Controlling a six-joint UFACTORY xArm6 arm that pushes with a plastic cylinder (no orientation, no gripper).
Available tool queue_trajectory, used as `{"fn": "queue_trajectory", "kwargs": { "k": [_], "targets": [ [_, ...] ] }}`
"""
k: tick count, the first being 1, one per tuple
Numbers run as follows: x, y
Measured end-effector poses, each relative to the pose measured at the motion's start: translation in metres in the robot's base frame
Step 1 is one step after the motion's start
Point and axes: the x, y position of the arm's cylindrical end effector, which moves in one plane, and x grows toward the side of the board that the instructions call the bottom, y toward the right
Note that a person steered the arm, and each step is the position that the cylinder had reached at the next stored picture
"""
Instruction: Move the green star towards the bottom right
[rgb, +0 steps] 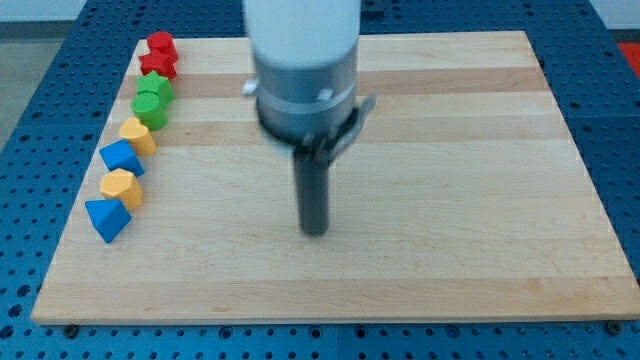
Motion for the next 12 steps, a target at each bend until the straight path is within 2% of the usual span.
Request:
{"fn": "queue_trajectory", "kwargs": {
  "k": [1,2,3,5,6,7,10,11,12],
  "targets": [
    [0.046,-0.099],
    [0.051,-0.213],
    [0.034,-0.262],
    [0.008,-0.262],
    [-0.051,-0.263],
    [-0.051,-0.263],
    [-0.183,-0.263],
    [-0.253,-0.26],
    [-0.266,-0.232]
  ]
}}
